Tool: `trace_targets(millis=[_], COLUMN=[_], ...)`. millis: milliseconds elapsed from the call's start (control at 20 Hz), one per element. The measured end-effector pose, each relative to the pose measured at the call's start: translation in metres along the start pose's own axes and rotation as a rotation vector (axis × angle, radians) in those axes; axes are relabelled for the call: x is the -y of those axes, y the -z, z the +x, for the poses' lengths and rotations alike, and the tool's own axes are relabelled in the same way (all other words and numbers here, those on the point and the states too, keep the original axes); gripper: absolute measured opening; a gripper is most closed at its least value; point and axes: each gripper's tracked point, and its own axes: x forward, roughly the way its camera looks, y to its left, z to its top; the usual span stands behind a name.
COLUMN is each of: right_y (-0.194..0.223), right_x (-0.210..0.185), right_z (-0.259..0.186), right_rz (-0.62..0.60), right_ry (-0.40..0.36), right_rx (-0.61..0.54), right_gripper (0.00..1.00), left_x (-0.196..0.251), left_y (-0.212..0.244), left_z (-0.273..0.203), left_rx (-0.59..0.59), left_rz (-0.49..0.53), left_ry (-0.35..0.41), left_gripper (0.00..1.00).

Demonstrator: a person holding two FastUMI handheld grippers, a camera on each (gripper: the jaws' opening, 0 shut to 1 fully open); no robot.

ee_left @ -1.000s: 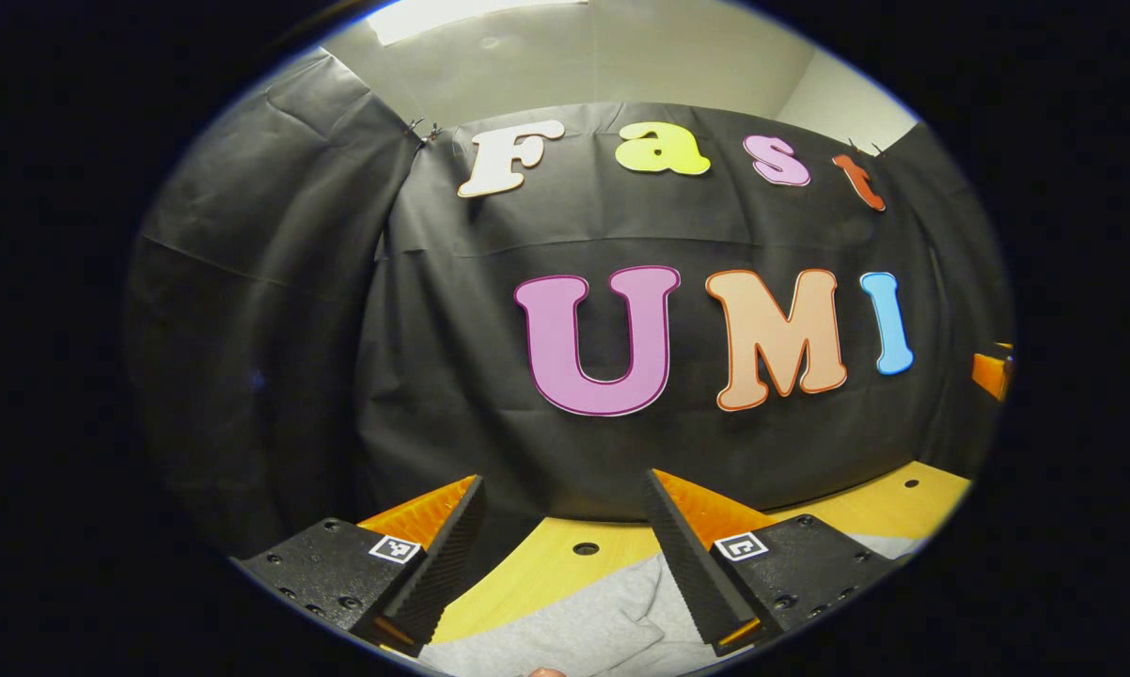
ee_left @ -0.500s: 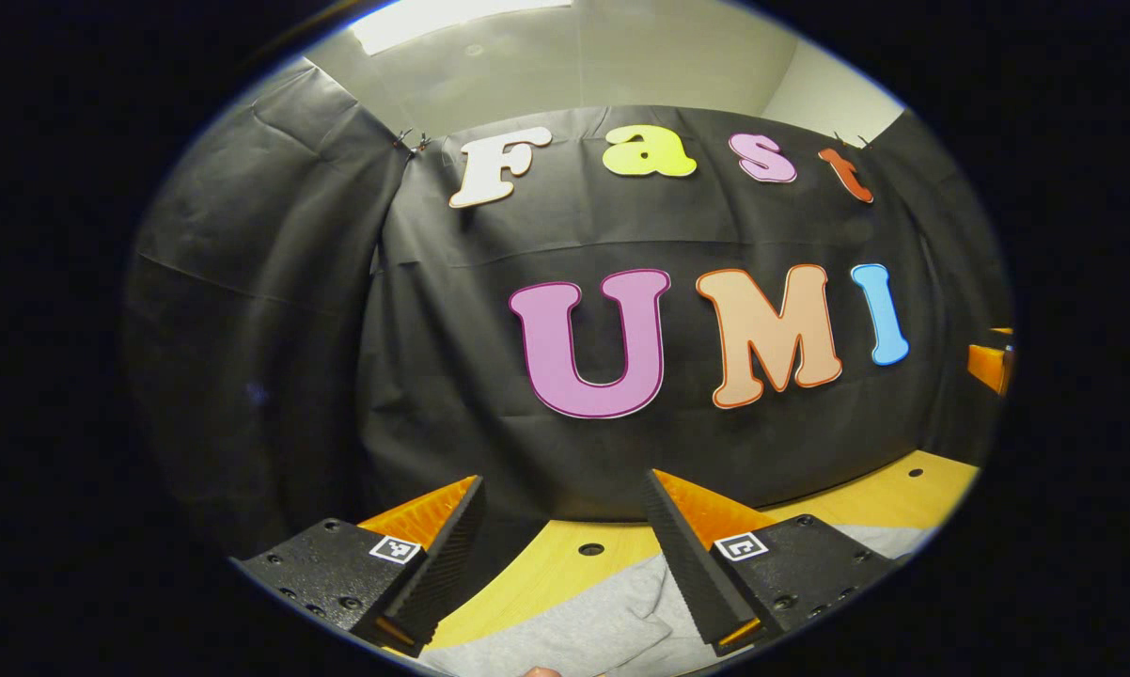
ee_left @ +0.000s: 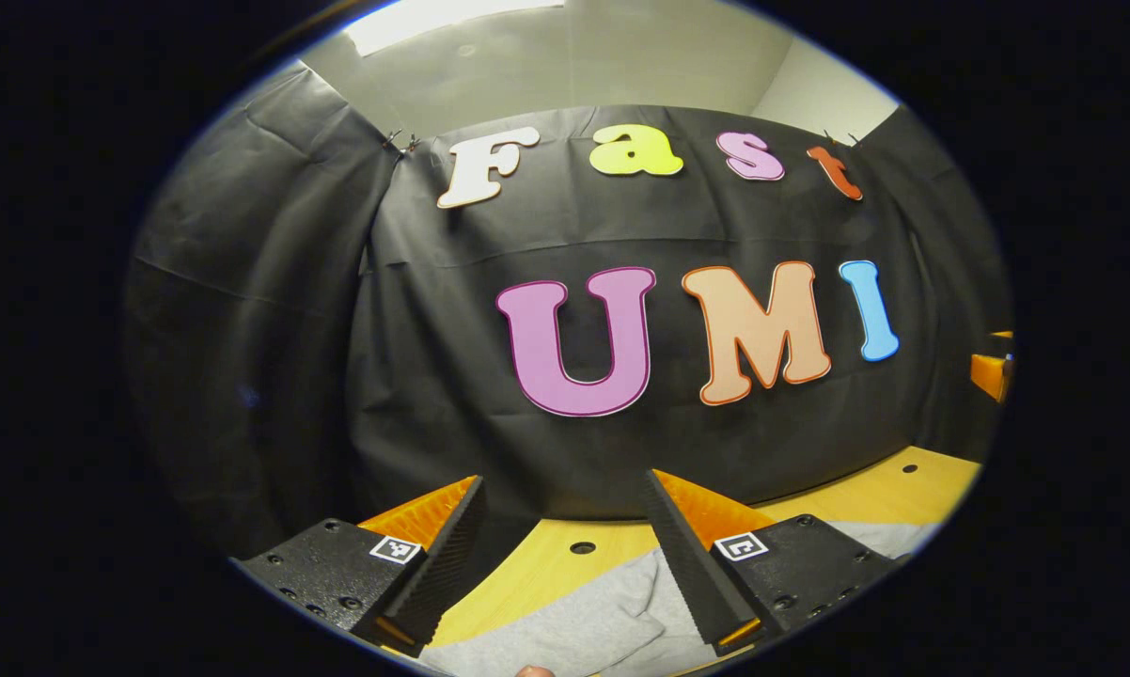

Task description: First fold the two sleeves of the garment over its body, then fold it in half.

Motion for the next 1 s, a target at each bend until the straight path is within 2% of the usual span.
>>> trace_targets(millis=[250,300,350,450,500,550,650,700,950,1000], right_y=[0.025,0.032,0.039,0.054,0.061,0.067,0.086,0.098,0.160,0.173], right_x=[0.064,0.075,0.086,0.109,0.117,0.126,0.141,0.149,0.174,0.178], right_z=[-0.001,-0.003,-0.004,-0.012,-0.017,-0.021,-0.030,-0.036,-0.068,-0.074], right_rz=[0.015,0.011,0.004,-0.012,-0.016,-0.021,-0.041,-0.053,-0.072,-0.079], right_ry=[0.127,0.148,0.168,0.204,0.219,0.233,0.252,0.258,0.284,0.292], right_rx=[-0.063,-0.080,-0.099,-0.146,-0.165,-0.185,-0.234,-0.266,-0.438,-0.467], right_gripper=[0.99,0.99,0.99,0.99,0.99,0.99,0.99,0.99,1.00,1.00], left_x=[0.011,0.011,0.012,0.017,0.018,0.020,0.025,0.028,0.046,0.049], left_y=[0.002,0.001,0.000,0.000,0.001,0.001,0.004,0.006,0.014,0.017], left_z=[0.002,0.001,0.001,0.001,0.002,0.003,0.004,0.004,0.006,0.006], left_rx=[0.002,0.004,0.007,0.009,0.008,0.008,0.001,-0.003,-0.023,-0.029], left_rz=[-0.004,-0.006,-0.009,-0.013,-0.012,-0.011,-0.015,-0.017,-0.022,-0.016], left_ry=[0.025,0.027,0.030,0.038,0.040,0.042,0.051,0.057,0.091,0.096], left_gripper=[1.00,0.97,1.00,0.97,1.00,0.97,0.97,1.00,1.00,0.97])
